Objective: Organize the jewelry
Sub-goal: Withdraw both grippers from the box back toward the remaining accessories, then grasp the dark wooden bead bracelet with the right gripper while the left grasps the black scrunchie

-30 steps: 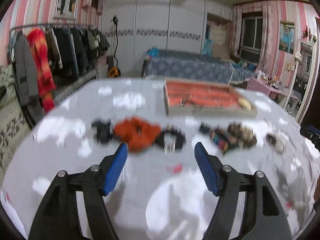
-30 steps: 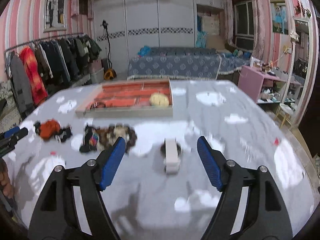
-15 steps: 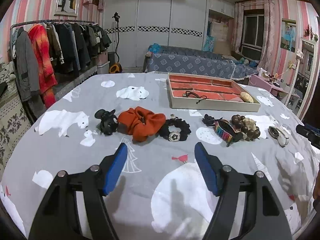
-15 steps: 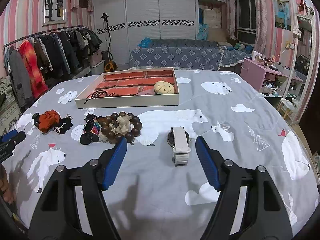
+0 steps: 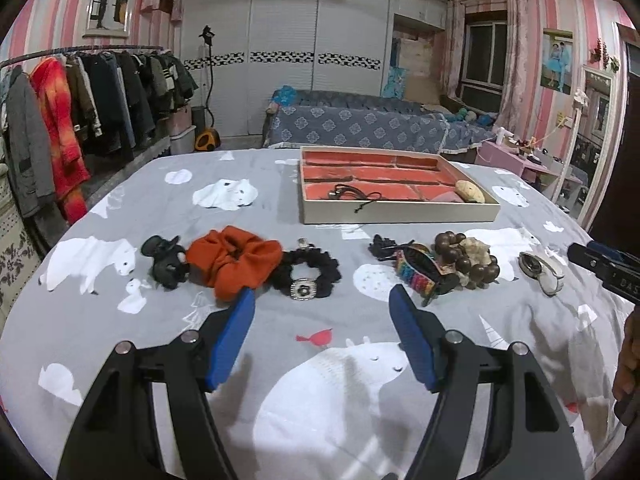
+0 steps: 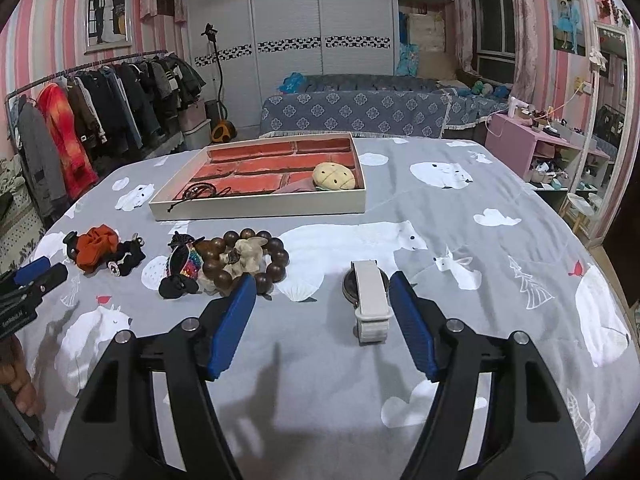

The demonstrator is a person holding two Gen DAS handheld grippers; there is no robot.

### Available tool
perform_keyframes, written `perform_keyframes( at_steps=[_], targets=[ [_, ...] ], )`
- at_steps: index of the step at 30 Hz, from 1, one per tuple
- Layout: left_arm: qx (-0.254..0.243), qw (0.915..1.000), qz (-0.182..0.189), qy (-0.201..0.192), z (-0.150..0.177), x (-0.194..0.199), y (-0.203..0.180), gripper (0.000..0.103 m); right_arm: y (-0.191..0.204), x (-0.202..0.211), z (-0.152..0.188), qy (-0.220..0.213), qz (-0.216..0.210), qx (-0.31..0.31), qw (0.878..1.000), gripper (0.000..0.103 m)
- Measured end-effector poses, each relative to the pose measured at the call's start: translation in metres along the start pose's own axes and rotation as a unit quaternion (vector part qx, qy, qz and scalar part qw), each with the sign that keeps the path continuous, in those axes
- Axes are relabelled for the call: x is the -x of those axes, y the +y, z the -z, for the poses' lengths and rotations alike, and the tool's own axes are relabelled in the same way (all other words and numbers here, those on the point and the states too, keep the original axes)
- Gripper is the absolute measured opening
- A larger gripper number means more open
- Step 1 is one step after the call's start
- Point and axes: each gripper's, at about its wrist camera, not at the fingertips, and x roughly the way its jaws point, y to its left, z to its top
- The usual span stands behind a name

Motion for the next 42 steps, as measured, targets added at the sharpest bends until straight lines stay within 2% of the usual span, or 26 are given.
perform_keyframes(
  at_steps=[9, 17, 24, 30, 34, 38, 42],
  targets=[
    [-0.012, 0.9999, 0.010, 0.007, -0.015, -0.023, -0.017, 0.069, 0.009, -0.026, -0.013, 0.010, -0.008, 0.010, 1.000, 0.066],
    [-0.010, 0.9996, 0.002, 0.027, -0.020, -0.055, -0.014, 0.069, 0.013, -0.050, -0.022, 0.022, -0.008, 0.013, 1.000, 0.063],
    [-0.021, 0.9988, 0.016, 0.042, -0.022, -0.078, -0.018, 0.067, 0.017, -0.074, -0.023, 0.042, -0.011, 0.014, 0.999, 0.061],
    [-0.018, 0.9958, 0.010, 0.090, -0.025, -0.114, -0.014, 0.047, 0.020, -0.093, -0.025, 0.055, -0.012, 0.011, 0.998, 0.060],
    [-0.013, 0.9936, 0.014, 0.112, -0.024, -0.128, -0.012, 0.039, 0.020, -0.109, -0.025, 0.069, -0.009, 0.011, 0.998, 0.058],
    [0.000, 0.9910, 0.021, 0.132, -0.023, -0.140, -0.006, 0.029, 0.018, -0.124, -0.024, 0.086, -0.005, 0.008, 0.996, 0.050],
    [0.002, 0.9901, 0.026, 0.138, -0.023, -0.143, -0.006, 0.027, 0.021, -0.135, -0.024, 0.106, -0.010, 0.010, 0.994, 0.048]
  ],
)
